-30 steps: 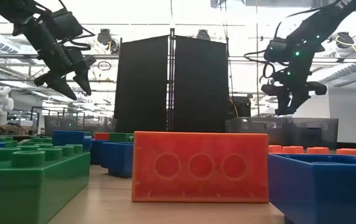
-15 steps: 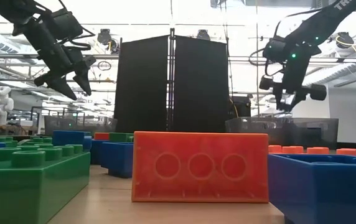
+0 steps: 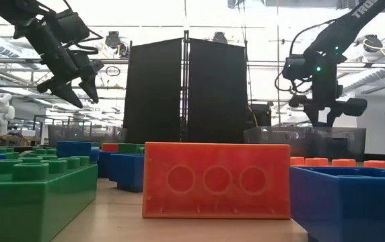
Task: Sort blocks
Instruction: Put the blue game piece into the right black bin, then put the orange game piece into the middle black bin
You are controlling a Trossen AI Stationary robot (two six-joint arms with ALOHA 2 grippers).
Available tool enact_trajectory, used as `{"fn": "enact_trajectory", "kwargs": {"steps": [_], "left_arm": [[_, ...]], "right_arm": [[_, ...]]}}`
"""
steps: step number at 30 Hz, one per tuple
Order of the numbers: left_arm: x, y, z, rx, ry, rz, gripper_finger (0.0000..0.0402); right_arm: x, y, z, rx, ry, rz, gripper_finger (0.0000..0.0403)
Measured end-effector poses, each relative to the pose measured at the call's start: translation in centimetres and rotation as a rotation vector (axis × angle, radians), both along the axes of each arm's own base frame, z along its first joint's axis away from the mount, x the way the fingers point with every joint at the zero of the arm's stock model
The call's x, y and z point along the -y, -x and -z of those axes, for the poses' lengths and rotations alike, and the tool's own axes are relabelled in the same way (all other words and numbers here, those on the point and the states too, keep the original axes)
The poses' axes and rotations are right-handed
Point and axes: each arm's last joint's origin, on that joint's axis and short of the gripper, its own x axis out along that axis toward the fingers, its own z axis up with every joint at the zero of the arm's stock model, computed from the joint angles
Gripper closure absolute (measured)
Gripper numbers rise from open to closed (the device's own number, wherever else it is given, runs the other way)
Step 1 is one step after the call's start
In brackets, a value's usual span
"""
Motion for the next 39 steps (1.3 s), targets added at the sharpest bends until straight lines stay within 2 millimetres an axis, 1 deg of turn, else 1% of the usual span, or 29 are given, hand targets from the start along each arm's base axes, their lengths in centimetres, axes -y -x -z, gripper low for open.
{"fn": "enact_trajectory", "kwargs": {"steps": [2,10,14,16,20,22,24,27,30,33,34,36,39], "left_arm": [[0.0,0.0,0.0,0.0,0.0,0.0,0.0125],[0.0,0.0,0.0,-0.015,-0.01,0.018,0.0125],[0.0,0.0,0.0,-0.016,-0.011,0.019,0.0125],[0.0,0.0,0.0,-0.016,-0.011,0.019,0.0125],[0.0,0.0,0.0,-0.019,-0.013,0.023,0.0125],[0.0,0.0,0.0,-0.026,-0.017,0.031,0.0125],[0.0,0.0,0.0,-0.026,-0.018,0.031,0.0125],[0.0,0.0,0.0,-0.026,-0.018,0.031,0.0125],[0.0,0.0,0.0,-0.026,-0.018,0.031,0.0125],[0.0,0.0,0.0,-0.026,-0.018,0.031,0.0125],[0.0,0.0,0.0,-0.026,-0.018,0.031,0.0125],[0.0,0.0,0.0,-0.026,-0.018,0.031,0.0125],[0.0,0.0,0.0,-0.025,-0.019,0.031,0.0125]], "right_arm": [[0.0,-0.1,0.5,0.009,-0.027,0.029,0.0287],[0.6,-0.6,2.5,-0.02,-0.097,0.039,0.0287],[0.9,-0.8,2.9,-0.019,-0.095,0.03,0.0286],[1.2,-1.0,2.8,-0.028,-0.082,-0.013,0.0259],[1.4,-1.1,2.6,-0.037,-0.063,-0.066,0.0173],[1.4,-1.1,2.6,-0.031,-0.056,-0.059,0.014],[1.5,-1.2,2.6,-0.028,-0.051,-0.063,0.0119],[1.7,-1.4,2.3,-0.013,-0.036,-0.114,0.0104],[1.6,-2.0,1.1,-0.017,0.029,-0.23,0.0103],[1.1,-2.9,-0.8,-0.034,0.138,-0.396,0.0108],[0.9,-3.3,-1.7,-0.042,0.187,-0.476,0.011],[0.2,-4.5,-3.4,-0.048,0.286,-0.703,0.0112],[-1.9,-6.3,-5.2,0.012,0.376,-1.063,0.0112]]}}
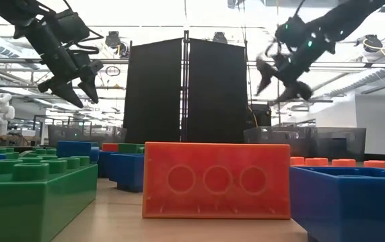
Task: Sort blocks
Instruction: Put the orange game piece into the middle black bin
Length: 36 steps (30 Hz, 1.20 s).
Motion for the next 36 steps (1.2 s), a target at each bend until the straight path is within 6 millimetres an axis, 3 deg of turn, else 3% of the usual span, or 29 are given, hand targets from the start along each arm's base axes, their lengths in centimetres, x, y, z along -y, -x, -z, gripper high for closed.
{"fn": "enact_trajectory", "kwargs": {"steps": [5,10,17,26,36], "left_arm": [[-0.1,-0.1,-0.1,0.012,-0.015,0.0,0.0125],[-0.2,-0.1,-0.3,0.022,-0.026,0.0,0.0125],[-0.1,-0.1,-0.2,0.018,-0.02,0.0,0.0125],[-0.1,-0.1,-0.2,0.015,-0.016,0.0,0.0125],[-0.1,-0.1,-0.2,0.016,-0.018,0.0,0.0125]], "right_arm": [[-4.8,-3.0,-0.5,0.025,-0.026,-0.433,0.0112],[-10.1,-5.5,0.4,-0.032,-0.068,-0.649,0.0112],[-17.0,-7.5,2.0,-0.101,-0.094,-0.713,0.0112],[-26.2,-7.7,4.7,-0.132,-0.153,-0.77,0.0112],[-32.6,-7.8,9.4,-0.173,-0.248,-0.739,0.0113]]}}
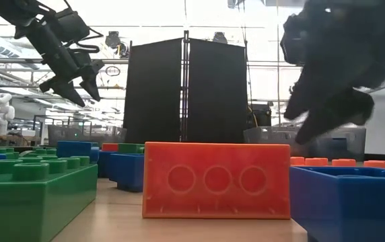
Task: Sort blocks
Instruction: Put the orange game piece into the middle black bin
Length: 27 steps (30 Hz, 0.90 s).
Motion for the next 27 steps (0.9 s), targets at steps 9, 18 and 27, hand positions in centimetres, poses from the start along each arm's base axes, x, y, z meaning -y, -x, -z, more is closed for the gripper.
{"fn": "enact_trajectory", "kwargs": {"steps": [9,18,27], "left_arm": [[0.0,0.0,0.0,0.0,0.0,0.0,0.0125],[0.0,0.0,0.0,0.001,-0.007,0.003,0.0125],[0.0,0.0,0.0,0.0,-0.008,0.005,0.0125]], "right_arm": [[-4.7,-2.8,-0.4,-0.079,0.16,-0.001,0.0113],[-6.5,-0.6,-2.8,-0.168,0.276,0.098,0.0113],[-9.4,-2.1,-0.8,-0.131,0.211,0.061,0.0113]]}}
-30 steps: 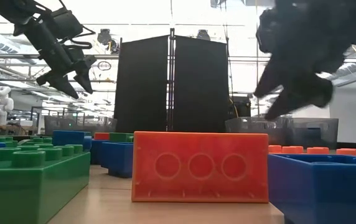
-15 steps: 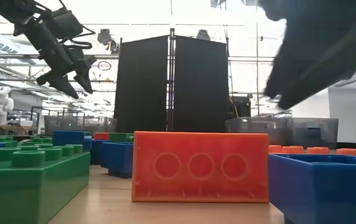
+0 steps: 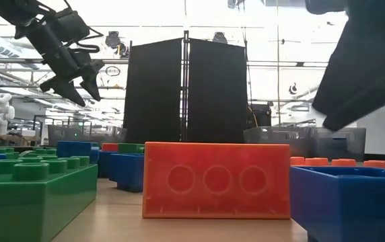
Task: Sort blocks
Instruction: Put the orange game piece into the middle black bin
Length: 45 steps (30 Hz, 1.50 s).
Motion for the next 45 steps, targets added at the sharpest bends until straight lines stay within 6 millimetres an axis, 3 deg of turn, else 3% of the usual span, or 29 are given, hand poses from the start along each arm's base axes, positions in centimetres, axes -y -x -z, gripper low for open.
{"fn": "enact_trajectory", "kwargs": {"steps": [7,18,22,31,45], "left_arm": [[0.0,0.0,0.0,-0.001,0.0,0.001,0.0125],[0.0,0.0,0.0,-0.011,-0.005,0.011,0.0125],[0.0,0.0,0.0,-0.015,-0.008,0.016,0.0125],[0.0,0.0,0.0,-0.017,-0.01,0.018,0.0125],[0.0,0.0,0.0,-0.031,-0.023,0.036,0.0125]], "right_arm": [[-1.7,-1.9,1.4,-0.042,0.052,0.064,0.0113],[-3.2,-1.6,5.2,-0.116,0.0,0.156,0.0113],[-3.6,-1.2,6.7,-0.162,-0.016,0.188,0.0131],[-3.3,-0.6,6.7,-0.144,-0.005,0.28,0.0285],[-4.1,-1.8,4.4,-0.177,-0.027,0.288,0.0284]]}}
